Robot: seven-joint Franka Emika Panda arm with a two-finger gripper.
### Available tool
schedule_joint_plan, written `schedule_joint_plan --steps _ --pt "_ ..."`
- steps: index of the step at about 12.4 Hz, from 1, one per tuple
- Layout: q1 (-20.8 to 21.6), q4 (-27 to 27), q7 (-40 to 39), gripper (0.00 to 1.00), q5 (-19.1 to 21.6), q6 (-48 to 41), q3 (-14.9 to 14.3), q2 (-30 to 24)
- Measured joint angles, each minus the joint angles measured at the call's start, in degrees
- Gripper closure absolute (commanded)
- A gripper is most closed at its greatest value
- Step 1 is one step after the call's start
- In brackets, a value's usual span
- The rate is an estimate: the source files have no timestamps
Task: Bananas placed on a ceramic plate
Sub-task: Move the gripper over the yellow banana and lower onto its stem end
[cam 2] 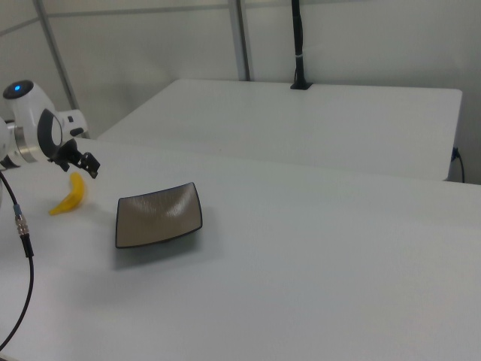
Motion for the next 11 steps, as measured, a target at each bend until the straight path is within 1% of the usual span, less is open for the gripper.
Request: schedule_joint_plan --steps 1,3,4,5,6,11 --pt "0.8 1.1 3.3 0.0 -3.6 1.1 0.3 2.5" --pt "1.4 2.3 7.2 0.0 -9.0 3.0 1.4 6.2" --pt "1.8 3.2 9.0 0.34 -11.0 3.3 1.7 7.8" --pt "2.4 4.1 10.1 0.82 -12.5 3.4 1.7 9.0" --pt "2.8 4.6 10.3 1.0 -13.2 3.4 1.7 9.7" --pt "2.5 5.4 10.4 1.0 -13.7 3.4 1.7 10.0"
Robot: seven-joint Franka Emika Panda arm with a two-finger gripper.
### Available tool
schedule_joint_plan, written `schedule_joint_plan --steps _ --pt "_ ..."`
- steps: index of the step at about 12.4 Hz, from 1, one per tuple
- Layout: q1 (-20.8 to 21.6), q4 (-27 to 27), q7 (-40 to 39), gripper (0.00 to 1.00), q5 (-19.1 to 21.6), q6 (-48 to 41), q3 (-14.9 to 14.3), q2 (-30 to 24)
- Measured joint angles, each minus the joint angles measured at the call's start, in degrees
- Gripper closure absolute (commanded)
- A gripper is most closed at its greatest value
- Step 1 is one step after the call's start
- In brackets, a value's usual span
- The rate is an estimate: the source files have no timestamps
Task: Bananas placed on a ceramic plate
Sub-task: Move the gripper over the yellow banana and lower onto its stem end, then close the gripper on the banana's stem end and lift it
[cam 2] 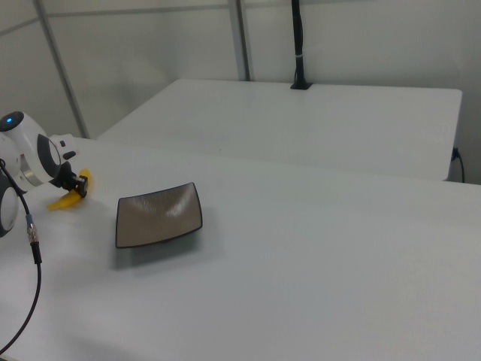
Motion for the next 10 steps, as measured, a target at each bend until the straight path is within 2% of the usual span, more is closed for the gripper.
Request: schedule_joint_plan --steps 4,7,8,10 --pt "-0.6 1.0 0.0 1.0 0.0 0.0 0.0 -0.3" --pt "-2.4 1.6 -0.5 1.0 0.0 -3.1 0.0 -3.2" --pt "-2.9 1.6 -1.5 1.0 0.6 -4.8 0.0 -4.2" --pt "-4.2 1.6 -7.0 1.0 4.8 -8.9 0.0 -6.0"
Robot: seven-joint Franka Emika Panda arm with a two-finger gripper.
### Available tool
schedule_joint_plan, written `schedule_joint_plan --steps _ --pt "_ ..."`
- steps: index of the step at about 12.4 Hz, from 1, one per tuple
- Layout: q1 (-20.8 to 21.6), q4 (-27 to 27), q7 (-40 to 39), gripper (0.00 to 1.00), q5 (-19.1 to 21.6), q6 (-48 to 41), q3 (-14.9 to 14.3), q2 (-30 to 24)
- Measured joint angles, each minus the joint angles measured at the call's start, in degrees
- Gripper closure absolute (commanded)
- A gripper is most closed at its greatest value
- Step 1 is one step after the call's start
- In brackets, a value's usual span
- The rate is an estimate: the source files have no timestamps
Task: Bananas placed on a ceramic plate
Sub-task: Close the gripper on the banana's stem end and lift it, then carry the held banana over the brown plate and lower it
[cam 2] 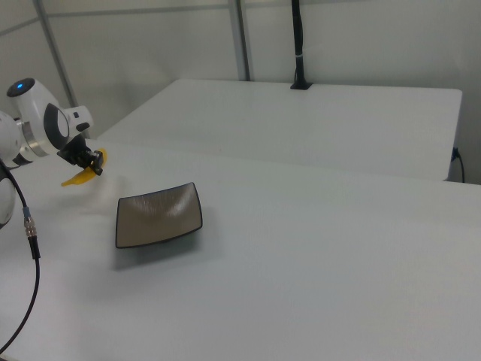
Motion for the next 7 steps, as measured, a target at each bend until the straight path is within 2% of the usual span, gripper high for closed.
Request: schedule_joint_plan --steps 4,7 --pt "-3.7 0.2 -18.0 1.0 12.0 -17.8 -0.7 -7.9" --pt "-5.5 -1.9 -23.2 1.0 13.3 -25.4 -3.3 -13.0"
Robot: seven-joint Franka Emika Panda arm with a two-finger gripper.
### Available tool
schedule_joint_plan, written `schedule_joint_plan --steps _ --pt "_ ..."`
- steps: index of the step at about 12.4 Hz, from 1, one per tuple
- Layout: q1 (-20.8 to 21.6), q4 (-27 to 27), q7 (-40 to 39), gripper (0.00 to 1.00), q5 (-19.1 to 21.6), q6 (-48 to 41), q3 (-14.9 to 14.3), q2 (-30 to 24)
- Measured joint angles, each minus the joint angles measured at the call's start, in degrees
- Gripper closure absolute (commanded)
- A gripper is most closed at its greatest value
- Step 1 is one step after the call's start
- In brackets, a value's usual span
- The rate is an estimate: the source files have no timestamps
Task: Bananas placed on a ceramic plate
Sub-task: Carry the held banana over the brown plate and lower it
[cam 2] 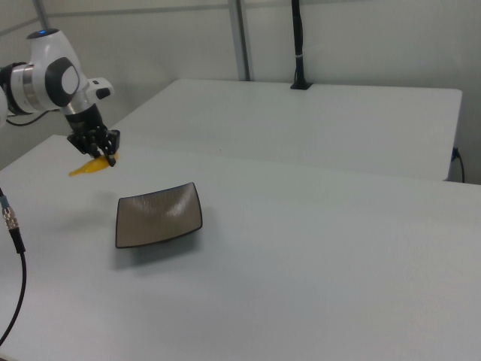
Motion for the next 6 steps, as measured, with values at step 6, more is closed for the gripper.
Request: schedule_joint_plan --steps 6 --pt "-2.4 -4.6 -8.8 0.81 0.0 -3.3 -5.7 -1.1"
